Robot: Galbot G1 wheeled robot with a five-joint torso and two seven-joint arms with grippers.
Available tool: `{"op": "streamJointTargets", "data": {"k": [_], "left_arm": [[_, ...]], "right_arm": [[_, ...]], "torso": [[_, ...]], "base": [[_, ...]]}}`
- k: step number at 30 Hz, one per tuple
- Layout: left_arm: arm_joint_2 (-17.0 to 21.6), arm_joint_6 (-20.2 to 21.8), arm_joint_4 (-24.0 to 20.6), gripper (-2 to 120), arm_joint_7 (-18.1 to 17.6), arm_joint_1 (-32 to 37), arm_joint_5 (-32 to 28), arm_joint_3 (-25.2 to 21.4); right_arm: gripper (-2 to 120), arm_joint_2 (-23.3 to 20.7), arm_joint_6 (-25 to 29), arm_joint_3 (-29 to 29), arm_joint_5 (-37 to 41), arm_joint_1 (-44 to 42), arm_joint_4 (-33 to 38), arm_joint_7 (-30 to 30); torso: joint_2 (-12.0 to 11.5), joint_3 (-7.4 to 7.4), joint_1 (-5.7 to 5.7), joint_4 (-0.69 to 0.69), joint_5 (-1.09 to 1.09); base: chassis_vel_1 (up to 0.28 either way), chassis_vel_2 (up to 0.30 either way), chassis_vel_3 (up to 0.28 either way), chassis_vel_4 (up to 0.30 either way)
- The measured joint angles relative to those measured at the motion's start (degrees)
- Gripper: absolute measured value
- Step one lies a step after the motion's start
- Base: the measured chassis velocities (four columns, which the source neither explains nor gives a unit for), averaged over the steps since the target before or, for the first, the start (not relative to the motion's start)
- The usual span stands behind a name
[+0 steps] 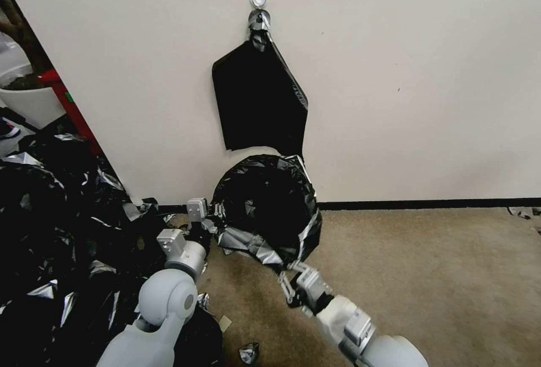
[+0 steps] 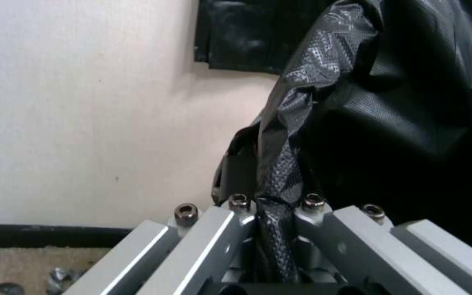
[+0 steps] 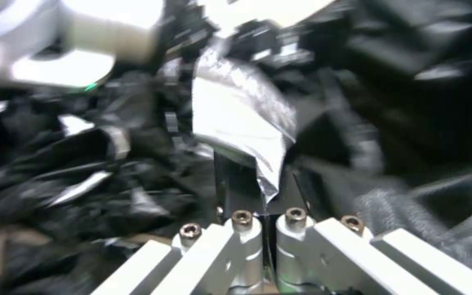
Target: Place a trash bag onto the trash bin.
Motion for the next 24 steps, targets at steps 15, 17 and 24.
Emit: {"op": "streamJointTargets", "data": {"k": [15,17,24], "left_arm": [[0.2,4.8,-5.7,2,-0.1,3.1,-4.2,-0.1],[0.0,5.4,-6.1,2,-0.1,3.4,-4.4,0.1],[-0.1,5.5,-6.5,2,0.1,4.1,-4.4,0.2]], "right_arm": [[0,4.1,12.8,6.0,-18.4,8.7,-14.0,-8.5],[0,5.0,13.9,7.6,-23.3,10.4,-15.4,-7.1],[0,5.8,14.8,11.6,-28.9,13.5,-18.9,-6.0]], "torso": [[0.0,0.0,0.0,0.0,0.01],[0.0,0.0,0.0,0.0,0.0],[0.0,0.0,0.0,0.0,0.0]], "base": [[0.0,0.0,0.0,0.0],[0.0,0.0,0.0,0.0],[0.0,0.0,0.0,0.0]]}}
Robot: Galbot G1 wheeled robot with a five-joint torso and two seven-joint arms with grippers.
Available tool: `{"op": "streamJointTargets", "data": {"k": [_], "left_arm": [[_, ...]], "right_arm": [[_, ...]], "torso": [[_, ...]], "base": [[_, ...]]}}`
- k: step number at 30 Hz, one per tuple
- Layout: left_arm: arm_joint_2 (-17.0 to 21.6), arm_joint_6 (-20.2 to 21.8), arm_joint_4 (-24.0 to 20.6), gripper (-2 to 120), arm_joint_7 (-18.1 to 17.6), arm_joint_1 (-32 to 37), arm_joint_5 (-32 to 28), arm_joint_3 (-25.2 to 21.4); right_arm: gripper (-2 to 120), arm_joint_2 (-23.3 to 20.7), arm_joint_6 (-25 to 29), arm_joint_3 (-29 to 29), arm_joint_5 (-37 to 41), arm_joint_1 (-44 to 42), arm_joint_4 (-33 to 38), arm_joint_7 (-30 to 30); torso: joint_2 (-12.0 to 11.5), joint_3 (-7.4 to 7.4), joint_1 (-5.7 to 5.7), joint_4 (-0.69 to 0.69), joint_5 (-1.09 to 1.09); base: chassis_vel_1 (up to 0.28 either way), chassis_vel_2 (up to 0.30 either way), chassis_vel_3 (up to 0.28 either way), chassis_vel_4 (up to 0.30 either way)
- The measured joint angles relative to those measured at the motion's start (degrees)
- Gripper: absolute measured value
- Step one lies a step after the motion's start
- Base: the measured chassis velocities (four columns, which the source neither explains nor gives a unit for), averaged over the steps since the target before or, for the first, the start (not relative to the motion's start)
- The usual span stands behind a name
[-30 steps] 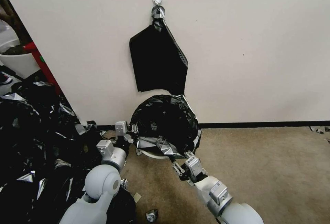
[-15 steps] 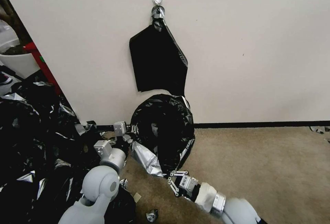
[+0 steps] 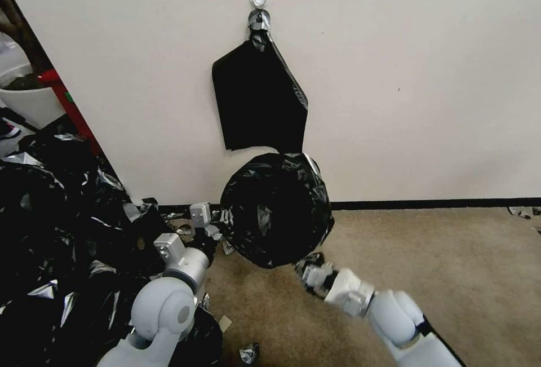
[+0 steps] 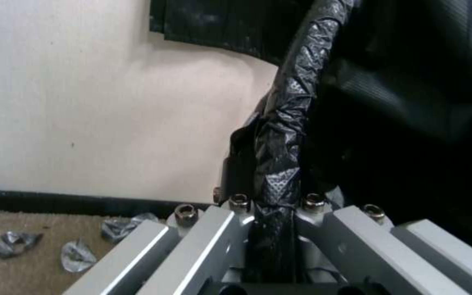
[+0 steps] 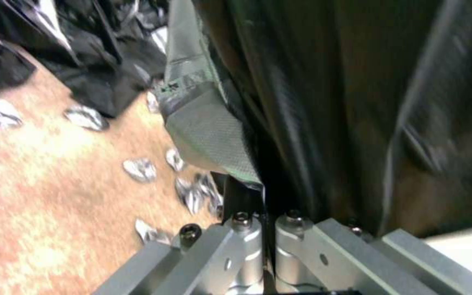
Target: Place a trash bag onto the trash bin.
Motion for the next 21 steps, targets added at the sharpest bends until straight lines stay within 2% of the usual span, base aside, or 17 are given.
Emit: {"op": "streamJointTargets", "data": {"k": [2,4,5,6,7,8,10,11,14,18,21], "left_arm": [[0.0,0.0,0.0,2,0.1,0.1,0.0,-0.1],[-0.1,-0.1,0.0,2,0.1,0.1,0.0,-0.1],[-0.1,-0.1,0.0,2,0.1,0.1,0.0,-0.1],[-0.2,-0.5,0.1,2,0.1,-0.1,0.0,-0.2],[-0.3,-1.2,0.4,2,0.1,-0.3,0.0,-0.2],[-0.3,-1.2,0.4,2,0.1,-0.3,0.0,-0.2],[-0.5,-2.2,1.1,1,0.1,-1.0,0.0,-0.2],[-0.5,-2.2,1.1,1,0.1,-1.0,0.0,-0.2],[-0.6,-3.2,2.2,1,0.1,-2.2,-0.4,-0.3],[-0.6,-3.6,2.8,1,0.1,-2.7,-0.5,-0.5],[-0.4,-3.9,3.4,1,0.1,-3.1,-0.5,-0.5]], "right_arm": [[0,-0.7,-0.1,-0.1,5.9,0.5,-2.2,-2.0],[0,-1.6,-0.7,-1.5,16.2,0.5,-4.4,-4.4],[0,-1.6,-0.7,-1.5,16.2,0.5,-4.4,-4.4],[0,-2.2,-1.8,-2.7,27.0,0.2,-5.9,-7.4],[6,-2.4,-2.2,-3.0,32.6,0.2,-6.6,-10.4],[6,-2.4,-2.2,-3.0,32.6,0.2,-6.6,-10.4],[16,-3.0,-3.2,-3.1,41.4,0.0,-8.0,-16.8],[16,-3.0,-3.2,-3.1,41.4,0.0,-8.0,-16.8],[30,-4.4,-5.1,-3.1,47.9,-0.9,-9.2,-23.0],[40,-5.2,-5.9,-2.8,49.7,-1.7,-9.9,-25.8],[54,-5.8,-6.0,-1.4,51.8,-2.1,-10.4,-28.5]], "torso": [[0.0,0.0,0.0,0.0,-0.01],[0.0,0.0,0.0,0.0,0.01],[0.0,0.0,0.0,0.0,0.01],[0.0,0.0,0.0,0.0,0.02],[0.0,0.0,0.0,0.0,0.0],[0.0,0.0,0.0,0.0,0.0],[0.0,0.0,0.0,0.01,0.01],[0.0,0.0,0.0,0.01,0.01],[0.0,0.0,0.0,0.0,0.0],[0.0,0.0,0.0,0.0,0.0],[0.0,0.0,0.0,-0.01,0.01]], "base": [[0.0,0.0,0.0,0.0],[0.0,0.0,0.0,0.0],[0.0,0.0,0.0,0.0],[0.0,0.0,0.0,0.0],[0.0,0.0,0.0,0.0],[0.0,0.0,0.0,0.0],[0.0,0.0,0.0,0.0],[0.0,0.0,0.0,0.0],[0.0,0.0,0.0,0.0],[0.0,0.0,0.0,0.0],[0.0,0.0,0.0,0.0]]}}
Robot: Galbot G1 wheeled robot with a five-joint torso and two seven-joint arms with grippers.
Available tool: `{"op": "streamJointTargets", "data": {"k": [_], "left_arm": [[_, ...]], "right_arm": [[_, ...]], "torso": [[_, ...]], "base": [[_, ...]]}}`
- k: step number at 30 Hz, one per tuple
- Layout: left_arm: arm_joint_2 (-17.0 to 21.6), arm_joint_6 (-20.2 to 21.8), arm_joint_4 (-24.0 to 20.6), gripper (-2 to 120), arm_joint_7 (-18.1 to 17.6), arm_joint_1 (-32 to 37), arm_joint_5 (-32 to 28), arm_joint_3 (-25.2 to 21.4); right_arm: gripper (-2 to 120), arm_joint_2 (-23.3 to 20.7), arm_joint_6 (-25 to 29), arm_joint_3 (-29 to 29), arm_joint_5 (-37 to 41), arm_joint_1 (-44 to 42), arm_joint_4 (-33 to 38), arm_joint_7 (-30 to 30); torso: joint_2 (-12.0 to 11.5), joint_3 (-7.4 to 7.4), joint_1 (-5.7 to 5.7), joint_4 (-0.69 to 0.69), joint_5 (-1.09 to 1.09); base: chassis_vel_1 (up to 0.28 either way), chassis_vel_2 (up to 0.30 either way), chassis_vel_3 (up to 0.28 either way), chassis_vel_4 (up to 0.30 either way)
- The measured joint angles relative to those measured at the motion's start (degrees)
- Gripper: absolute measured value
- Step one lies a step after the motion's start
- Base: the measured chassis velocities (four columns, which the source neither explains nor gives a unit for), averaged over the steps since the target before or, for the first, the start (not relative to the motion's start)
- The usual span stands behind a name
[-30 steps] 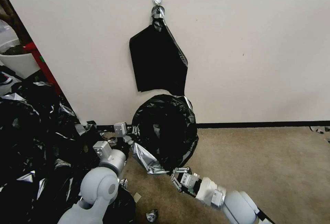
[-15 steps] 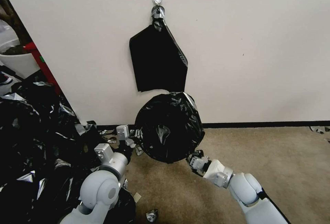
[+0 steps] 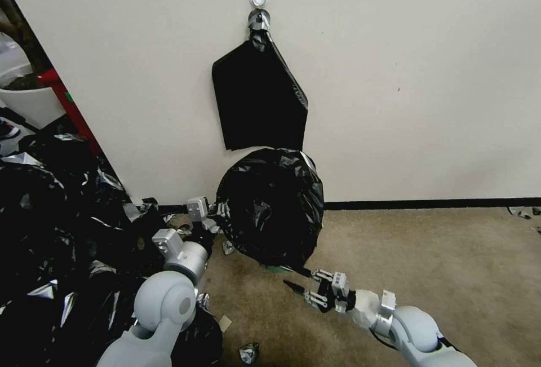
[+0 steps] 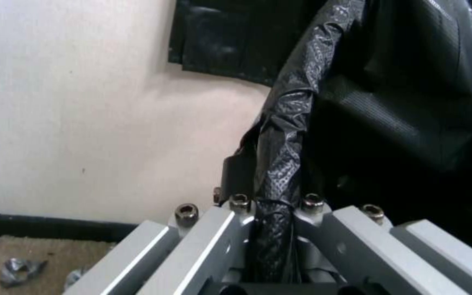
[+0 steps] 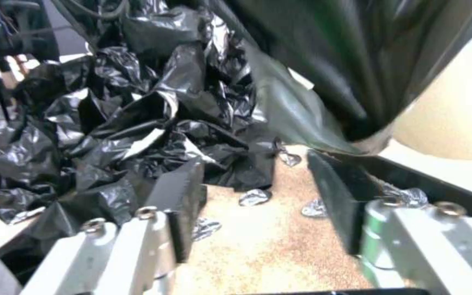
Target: Place a trash bag onto the trash bin.
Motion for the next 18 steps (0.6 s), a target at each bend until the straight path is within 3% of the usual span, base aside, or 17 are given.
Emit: {"op": "streamJointTargets", "data": {"k": [4,10,12,14,15,17,18], "left_arm": [[0.1,-0.2,0.3,1,-0.1,0.0,0.1,0.0],[0.4,-1.7,1.1,1,-0.1,0.0,3.0,0.1],[0.4,-2.4,1.5,1,-0.1,0.1,4.3,0.5],[-0.2,-5.4,2.7,1,-0.1,0.4,7.2,1.8],[-0.2,-5.4,2.7,1,-0.1,0.4,7.2,1.8],[-1.5,-7.5,3.5,1,-0.6,1.1,9.3,3.5],[-1.5,-7.5,3.5,1,-0.6,1.1,9.3,3.5]], "right_arm": [[65,-0.5,0.2,1.7,2.5,0.0,-0.2,-4.5],[91,-0.2,-1.8,8.9,8.9,0.1,2.5,-21.8],[96,-0.2,-2.4,9.2,11.0,-0.3,4.9,-22.2],[98,-0.1,-2.9,7.8,14.4,-1.4,11.8,-16.3],[98,-0.1,-2.9,7.8,14.4,-1.4,11.8,-16.3],[89,0.6,-2.9,2.9,13.1,-2.2,18.3,0.8],[89,0.6,-2.9,2.9,13.1,-2.2,18.3,0.8]], "torso": [[0.0,0.0,0.0,0.01,0.0],[0.0,0.0,0.0,0.0,-0.02],[0.0,0.0,0.0,0.0,-0.01],[0.0,0.0,0.0,0.0,-0.03],[0.0,0.0,0.0,0.0,-0.03],[0.0,0.0,0.0,0.0,-0.02],[0.0,0.0,0.0,0.0,-0.02]], "base": [[0.0,0.0,0.0,0.0],[0.0,0.0,0.0,0.0],[0.0,0.0,0.0,0.0],[0.0,0.0,0.0,0.0],[0.0,0.0,0.0,0.0],[0.0,0.0,0.0,0.0],[0.0,0.0,0.0,0.0]]}}
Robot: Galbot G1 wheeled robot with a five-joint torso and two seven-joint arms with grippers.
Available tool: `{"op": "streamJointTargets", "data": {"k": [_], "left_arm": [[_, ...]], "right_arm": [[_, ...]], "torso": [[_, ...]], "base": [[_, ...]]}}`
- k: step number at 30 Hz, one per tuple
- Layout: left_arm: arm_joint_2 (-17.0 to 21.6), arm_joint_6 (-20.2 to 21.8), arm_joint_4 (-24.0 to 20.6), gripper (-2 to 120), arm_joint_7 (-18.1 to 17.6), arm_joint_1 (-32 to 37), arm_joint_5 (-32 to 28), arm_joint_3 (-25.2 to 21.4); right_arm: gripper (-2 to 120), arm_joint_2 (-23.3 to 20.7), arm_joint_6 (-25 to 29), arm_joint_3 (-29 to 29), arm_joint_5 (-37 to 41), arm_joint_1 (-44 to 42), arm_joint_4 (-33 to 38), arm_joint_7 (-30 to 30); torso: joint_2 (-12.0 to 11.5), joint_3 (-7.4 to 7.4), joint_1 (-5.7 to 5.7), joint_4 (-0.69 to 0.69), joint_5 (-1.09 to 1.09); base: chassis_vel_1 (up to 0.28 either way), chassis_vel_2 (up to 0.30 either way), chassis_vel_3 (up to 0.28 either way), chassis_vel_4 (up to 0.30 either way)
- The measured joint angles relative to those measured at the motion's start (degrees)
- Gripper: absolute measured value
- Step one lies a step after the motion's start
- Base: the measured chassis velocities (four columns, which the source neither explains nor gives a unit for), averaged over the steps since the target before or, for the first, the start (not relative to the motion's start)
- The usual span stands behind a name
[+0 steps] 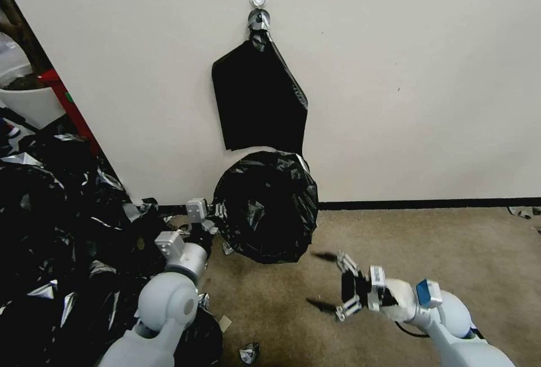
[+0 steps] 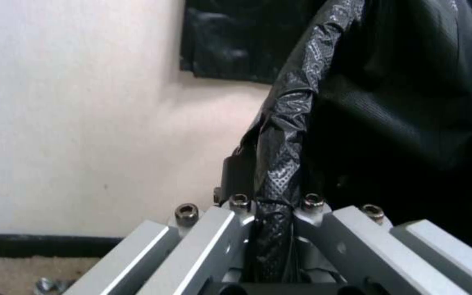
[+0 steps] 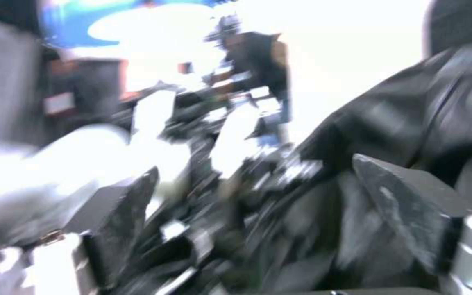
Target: Place a trash bag onto the trash bin.
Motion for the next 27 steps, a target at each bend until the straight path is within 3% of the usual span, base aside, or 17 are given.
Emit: {"op": "streamJointTargets", "data": {"k": [2,3,5,6,10,11,13,15,16,17,22,27], "left_arm": [[-1.1,-1.0,0.5,1,-0.4,0.7,1.7,1.0],[-1.1,-1.0,0.5,1,-0.4,0.7,1.7,1.0],[-2.5,-3.6,1.4,1,-0.4,1.8,5.4,1.6],[-2.5,-3.6,1.4,1,-0.4,1.8,5.4,1.6],[-3.1,-7.5,2.5,1,-0.4,3.9,9.9,1.7],[-3.1,-7.5,2.5,1,-0.4,3.9,9.9,1.7],[-3.0,-9.9,3.1,1,0.3,4.6,12.8,1.4],[-3.0,-9.9,3.1,1,0.3,4.6,12.8,1.4],[-2.9,-10.7,3.2,1,0.6,4.8,13.6,1.3],[-2.9,-12.1,3.4,1,1.5,4.9,15.1,1.4],[-3.4,-14.1,5.2,1,3.3,4.8,18.4,2.0],[-3.8,-15.3,6.3,1,4.1,4.7,20.5,2.3]], "right_arm": [[83,0.7,-0.4,-6.0,-3.1,0.1,3.6,13.8],[83,0.7,-0.4,-6.0,-3.1,0.1,3.6,13.8],[68,2.3,-3.8,-14.9,-6.6,1.3,6.9,34.5],[68,2.3,-3.8,-14.9,-6.6,1.3,6.9,34.5],[49,5.5,-14.5,-22.9,-8.4,4.4,8.8,61.1],[49,5.5,-14.5,-22.9,-8.4,4.4,8.8,61.1],[39,6.9,-19.0,-24.8,-8.3,6.4,8.7,71.9],[39,6.9,-19.0,-24.8,-8.3,6.4,8.7,71.9],[34,7.4,-20.9,-25.4,-7.6,7.2,8.4,75.8],[19,9.0,-24.9,-26.7,-5.3,9.2,7.3,83.7],[0,12.1,-27.8,-28.1,-2.1,12.3,5.4,90.0],[0,13.4,-28.8,-28.9,-1.6,14.0,3.9,91.8]], "torso": [[0.0,0.0,0.0,0.0,0.02],[0.0,0.0,0.0,0.0,0.02],[0.0,0.0,0.0,0.01,0.02],[0.0,0.0,0.0,0.01,0.02],[0.0,0.0,0.0,0.01,0.01],[0.0,0.0,0.0,0.01,0.01],[0.0,0.0,0.0,0.01,0.01],[0.0,0.0,0.0,0.01,0.01],[0.0,0.0,0.0,0.01,0.01],[0.0,0.0,0.0,0.0,0.01],[0.0,0.0,0.0,0.0,0.02],[0.0,0.0,0.0,0.0,0.01]], "base": [[0.0,0.0,0.0,0.0],[0.0,0.0,0.0,0.0],[0.0,0.0,0.0,0.0],[0.0,0.0,0.0,0.0],[0.0,0.0,0.0,0.0],[0.0,0.0,0.0,0.0],[0.0,0.0,0.0,0.0],[0.0,0.0,0.0,0.0],[0.0,0.0,0.0,0.0],[0.0,0.0,0.0,0.0],[0.0,0.0,0.0,0.0],[0.0,0.0,0.0,0.0]]}}
